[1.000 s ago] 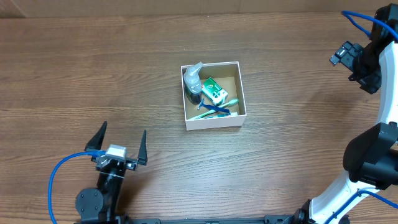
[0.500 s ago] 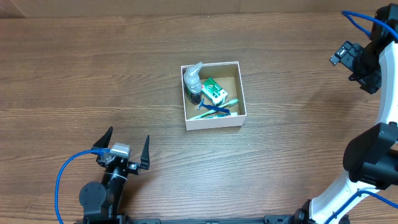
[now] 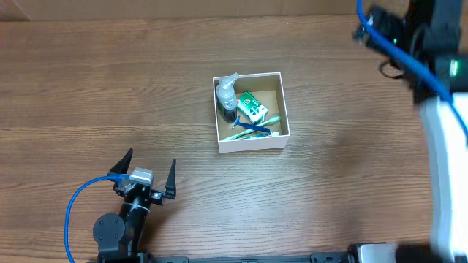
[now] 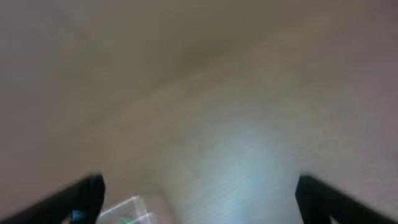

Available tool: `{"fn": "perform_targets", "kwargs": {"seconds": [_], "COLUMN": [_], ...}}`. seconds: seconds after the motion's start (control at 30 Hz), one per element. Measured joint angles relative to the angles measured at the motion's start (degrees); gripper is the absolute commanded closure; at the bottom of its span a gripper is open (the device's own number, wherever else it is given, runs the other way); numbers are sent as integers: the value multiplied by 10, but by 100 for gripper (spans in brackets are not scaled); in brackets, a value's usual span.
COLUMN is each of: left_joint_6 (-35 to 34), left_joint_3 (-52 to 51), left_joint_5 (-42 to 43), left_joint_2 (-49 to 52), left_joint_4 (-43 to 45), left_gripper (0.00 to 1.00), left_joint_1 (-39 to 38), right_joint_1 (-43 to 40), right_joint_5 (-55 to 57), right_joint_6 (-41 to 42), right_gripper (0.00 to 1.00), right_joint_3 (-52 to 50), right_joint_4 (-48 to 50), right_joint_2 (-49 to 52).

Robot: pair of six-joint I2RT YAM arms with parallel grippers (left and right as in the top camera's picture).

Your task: Pack container

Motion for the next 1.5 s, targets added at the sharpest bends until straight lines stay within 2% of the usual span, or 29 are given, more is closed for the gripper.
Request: {"fn": "perform_targets", "kwargs": {"seconds": [0.07, 0.13, 0.2, 0.3, 0.43, 0.57, 0.7, 0.8, 1.03, 1.5], "left_joint_6": [0, 0, 0, 0, 0, 0, 0, 0, 0, 0], "left_joint_3": [0, 0, 0, 0, 0, 0, 0, 0, 0, 0], "left_joint_5": [0, 1, 2, 2, 2, 2, 2, 2, 2, 2], "left_joint_2": [0, -1, 0, 0, -1, -2, -2, -2, -2, -2], "left_joint_4": [0, -1, 0, 0, 0, 0, -1, 0, -1, 0], "left_gripper": [0, 0, 0, 0, 0, 0, 0, 0, 0, 0], "left_joint_1": [0, 0, 0, 0, 0, 0, 0, 0, 0, 0], "right_joint_1": [37, 51, 51, 39, 3, -1, -14, -39, 8, 22], "right_joint_5": [6, -10, -37, -59, -55, -56, -77, -101, -56, -45], "right_joint_6": [2, 2, 2, 1, -46, -91, -101, -103, -103, -103], "right_gripper": [0, 0, 0, 0, 0, 0, 0, 0, 0, 0], "right_joint_3": [-132, -254, -379, -512, -725, -902, -962, -1008, -1021, -1021], "right_joint_4": [222, 331, 352, 376, 532, 577, 578, 533, 454, 450], "right_joint_2": [-101, -180, -276, -410, -589, -724, -804, -852, -858, -858]}}
